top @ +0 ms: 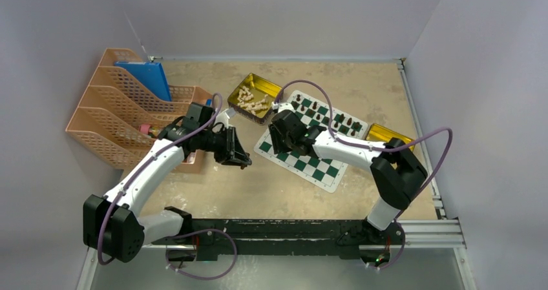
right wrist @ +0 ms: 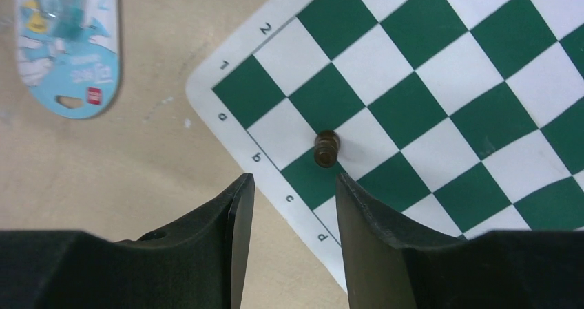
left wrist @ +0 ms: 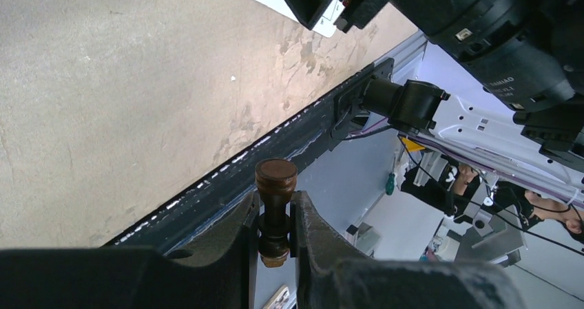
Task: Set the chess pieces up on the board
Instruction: Place the chess piece on the chessboard, then pick up the chess piece from the chessboard.
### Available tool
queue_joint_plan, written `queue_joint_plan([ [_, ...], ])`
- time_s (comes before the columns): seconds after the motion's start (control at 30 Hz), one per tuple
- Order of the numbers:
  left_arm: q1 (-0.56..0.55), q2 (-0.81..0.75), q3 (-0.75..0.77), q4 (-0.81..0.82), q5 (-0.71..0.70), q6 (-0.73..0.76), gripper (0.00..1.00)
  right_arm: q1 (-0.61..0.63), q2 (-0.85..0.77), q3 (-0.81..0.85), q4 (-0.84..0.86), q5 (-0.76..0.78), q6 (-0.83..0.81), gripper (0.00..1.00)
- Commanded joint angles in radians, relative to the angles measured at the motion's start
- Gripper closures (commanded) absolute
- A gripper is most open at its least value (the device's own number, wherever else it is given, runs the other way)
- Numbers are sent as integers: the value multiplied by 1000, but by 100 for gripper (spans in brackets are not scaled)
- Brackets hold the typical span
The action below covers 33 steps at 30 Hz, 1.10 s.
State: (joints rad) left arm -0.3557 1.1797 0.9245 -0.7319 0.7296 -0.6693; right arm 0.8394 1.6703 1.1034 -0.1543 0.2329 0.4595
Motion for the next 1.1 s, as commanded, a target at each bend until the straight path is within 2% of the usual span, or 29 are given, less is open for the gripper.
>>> queue_joint_plan([
  [0.0,4,-12,31,-10,12,9,93,1,-7,39,-29,76,-36,51],
  [0.13,4,-25,25,-17,10,8,92,-11,49,85,-56,75,-52,52],
  [0.33,4,-28,36,-34,10,19,92,-14,102,115,-53,79,-61,62],
  [0.57,4,-43,42,-55,0,22,92,-16,140,130,-77,96,-32,64],
  [0.93,4,-42,66,-73,-13,57,91,-19,77,168,-131,113,-17,97],
  [1.07,4,-44,69,-86,-27,83,91,-41,76,245,-231,114,-3,99],
])
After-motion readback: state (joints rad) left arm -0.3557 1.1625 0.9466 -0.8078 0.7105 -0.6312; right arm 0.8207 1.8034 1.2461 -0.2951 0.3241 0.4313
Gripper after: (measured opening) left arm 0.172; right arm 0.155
